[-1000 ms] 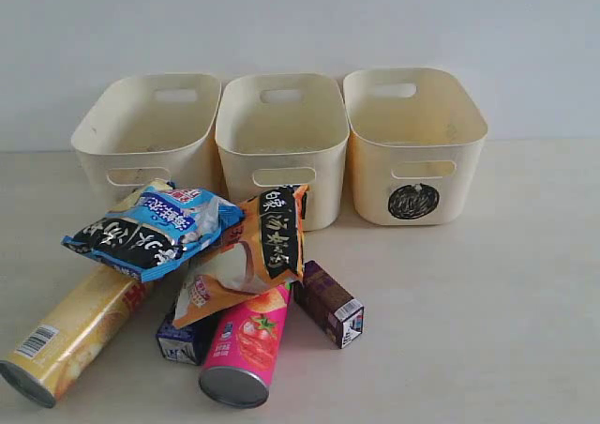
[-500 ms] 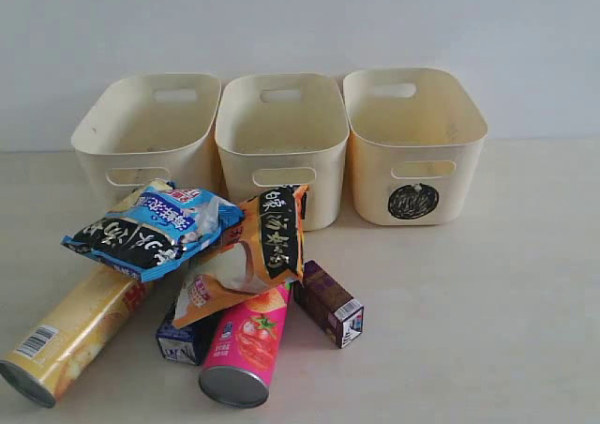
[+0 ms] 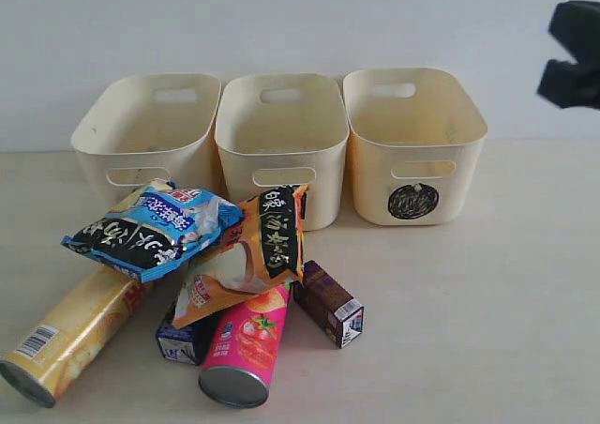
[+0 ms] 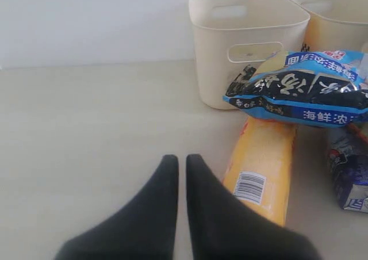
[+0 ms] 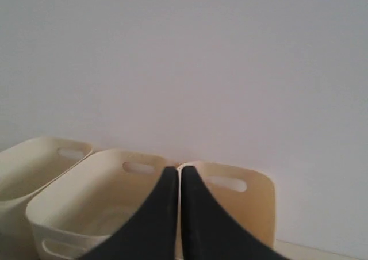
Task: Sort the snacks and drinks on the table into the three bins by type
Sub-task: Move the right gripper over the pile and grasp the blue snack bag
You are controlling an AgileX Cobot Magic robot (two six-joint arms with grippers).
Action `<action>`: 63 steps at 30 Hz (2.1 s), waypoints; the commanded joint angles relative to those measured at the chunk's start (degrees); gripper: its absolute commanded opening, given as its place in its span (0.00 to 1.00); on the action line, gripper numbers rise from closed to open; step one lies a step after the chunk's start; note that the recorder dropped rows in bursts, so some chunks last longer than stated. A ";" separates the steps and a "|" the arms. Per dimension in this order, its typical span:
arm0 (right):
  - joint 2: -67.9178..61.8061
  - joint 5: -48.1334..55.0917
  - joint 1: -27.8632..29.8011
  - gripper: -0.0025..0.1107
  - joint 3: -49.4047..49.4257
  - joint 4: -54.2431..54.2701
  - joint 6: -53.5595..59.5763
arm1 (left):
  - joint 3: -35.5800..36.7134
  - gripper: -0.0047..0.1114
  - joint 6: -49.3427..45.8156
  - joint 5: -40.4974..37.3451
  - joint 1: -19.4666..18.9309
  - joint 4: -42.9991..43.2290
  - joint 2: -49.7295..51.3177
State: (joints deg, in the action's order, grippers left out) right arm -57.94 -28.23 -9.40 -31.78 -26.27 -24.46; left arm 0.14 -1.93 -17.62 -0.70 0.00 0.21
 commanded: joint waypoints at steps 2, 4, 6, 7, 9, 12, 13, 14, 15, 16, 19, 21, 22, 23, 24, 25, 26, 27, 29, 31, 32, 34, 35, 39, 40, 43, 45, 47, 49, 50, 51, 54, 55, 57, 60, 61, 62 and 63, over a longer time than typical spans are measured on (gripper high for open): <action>-7.44 -5.34 -10.03 0.02 3.62 22.60 25.70 | -0.14 0.08 0.00 0.71 -0.21 -0.41 -0.21; -10.27 -12.78 -14.13 0.02 7.88 31.06 35.72 | -0.14 0.08 0.00 0.71 -0.21 -0.41 -0.21; -13.21 -12.22 -16.56 0.02 8.36 31.21 39.42 | -0.14 0.08 0.00 0.71 -0.21 -0.41 -0.21; -15.38 -12.22 -18.10 0.02 8.36 30.96 41.64 | -0.14 0.08 0.00 0.71 -0.21 -0.41 -0.21; -19.27 -12.22 -21.24 0.02 8.36 31.47 47.19 | -0.14 0.08 0.00 0.71 -0.21 -0.41 -0.21; -24.08 -11.38 -25.31 0.02 6.92 35.91 55.17 | -0.14 0.08 0.00 0.71 -0.21 -0.41 -0.21; -25.48 -8.42 -27.03 0.02 4.95 39.25 60.12 | -0.14 0.08 0.00 0.71 -0.21 -0.41 -0.21; -25.88 -6.77 -27.76 0.02 3.75 40.39 62.78 | -0.14 0.08 0.00 0.71 -0.21 -0.41 -0.21; -26.76 -1.90 -29.41 0.02 0.97 42.62 68.39 | -0.14 0.08 0.00 0.71 -0.21 -0.41 -0.21; -26.75 1.09 -30.17 0.02 -0.22 43.34 70.07 | -0.14 0.08 0.00 0.71 -0.21 -0.41 -0.21; -26.75 14.62 -31.86 0.02 -7.57 45.52 73.38 | -0.14 0.08 0.00 0.71 -0.21 -0.41 -0.21; -26.75 19.69 -31.86 0.02 -10.43 45.52 73.38 | -0.14 0.08 0.00 0.71 -0.21 -0.41 -0.21; -26.75 21.56 -31.89 0.02 -11.60 45.52 73.38 | -0.14 0.08 0.00 0.71 -0.21 -0.41 -0.21; -26.75 23.90 -32.76 0.02 -13.44 45.52 73.38 | -0.14 0.08 0.00 0.71 -0.21 -0.41 -0.21; -26.75 25.10 -33.52 0.02 -14.44 45.52 73.38 | -0.14 0.08 0.00 0.71 -0.21 -0.41 -0.21; -26.75 27.92 -35.18 0.02 -16.08 45.52 73.38 | -0.14 0.08 0.00 0.71 -0.21 -0.41 -0.21; -26.75 28.96 -36.24 0.02 -16.87 45.52 73.38 | -0.14 0.08 0.00 0.71 -0.21 -0.41 -0.21; -26.75 30.19 -38.09 0.02 -18.21 45.28 73.75 | -0.14 0.08 0.00 0.71 -0.21 -0.41 -0.21; -26.75 30.19 -39.96 0.02 -19.08 45.17 74.16 | -0.14 0.08 0.00 0.71 -0.21 -0.41 -0.21; -26.90 30.63 -42.18 0.02 -20.05 44.87 75.10 | -0.14 0.08 0.00 0.71 -0.21 -0.41 -0.21; -27.33 30.73 -43.34 0.02 -20.66 44.87 75.37 | -0.14 0.08 0.00 0.71 -0.21 -0.41 -0.21; -29.02 31.46 -45.35 0.03 -22.09 44.87 75.69 | -0.14 0.08 0.00 0.71 -0.21 -0.41 -0.21; -30.36 32.40 -46.28 0.06 -23.19 44.75 76.20 | -0.14 0.08 0.00 0.71 -0.21 -0.41 -0.21; -36.72 35.08 -48.84 0.26 -28.47 43.06 76.45 | -0.14 0.08 0.00 0.71 -0.21 -0.41 -0.21; -38.38 35.83 -49.27 0.35 -29.95 42.36 76.45 | -0.14 0.08 0.00 0.71 -0.21 -0.41 -0.21; -42.60 36.86 -50.10 0.56 -33.43 41.33 76.45 | -0.14 0.08 0.00 0.71 -0.21 -0.41 -0.21; -44.47 36.86 -50.24 0.58 -35.06 39.91 76.48 | -0.14 0.08 0.00 0.71 -0.21 -0.41 -0.21; -45.82 36.86 -50.24 0.58 -36.41 36.64 76.48 | -0.14 0.08 0.00 0.71 -0.21 -0.41 -0.21; -46.18 36.45 -50.24 0.58 -37.39 32.67 75.80 | -0.14 0.08 0.00 0.71 -0.21 -0.41 -0.21; -46.31 36.30 -50.24 0.58 -37.83 31.18 74.86 | -0.14 0.08 0.00 0.71 -0.21 -0.41 -0.21; -46.31 36.22 -50.24 0.58 -38.26 30.15 73.96 | -0.14 0.08 0.00 0.71 -0.21 -0.41 -0.21; -45.49 37.08 -49.98 0.55 -39.88 26.27 71.32 | -0.14 0.08 0.00 0.71 -0.21 -0.41 -0.21; -45.22 37.54 -49.96 0.52 -40.39 24.44 70.47 | -0.14 0.08 0.00 0.71 -0.21 -0.41 -0.21; -44.37 39.22 -49.37 0.46 -40.96 20.84 68.52 | -0.14 0.08 0.00 0.71 -0.21 -0.41 -0.21; -43.04 41.41 -48.18 0.35 -42.13 13.90 61.39 | -0.14 0.08 0.00 0.71 -0.21 -0.41 -0.21; -42.52 42.00 -47.67 0.30 -42.38 11.17 57.28 | -0.14 0.08 0.00 0.71 -0.21 -0.41 -0.21; -42.06 42.50 -47.31 0.25 -42.61 7.42 52.12 | -0.14 0.08 0.00 0.71 -0.21 -0.41 -0.21; -41.52 42.50 -47.09 0.21 -42.82 3.62 46.11 | -0.14 0.08 0.00 0.71 -0.21 -0.41 -0.21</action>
State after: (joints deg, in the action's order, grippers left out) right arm -101.36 13.14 -57.49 -73.63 -13.54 34.23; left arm 0.14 -1.93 -17.62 -0.70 0.00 0.21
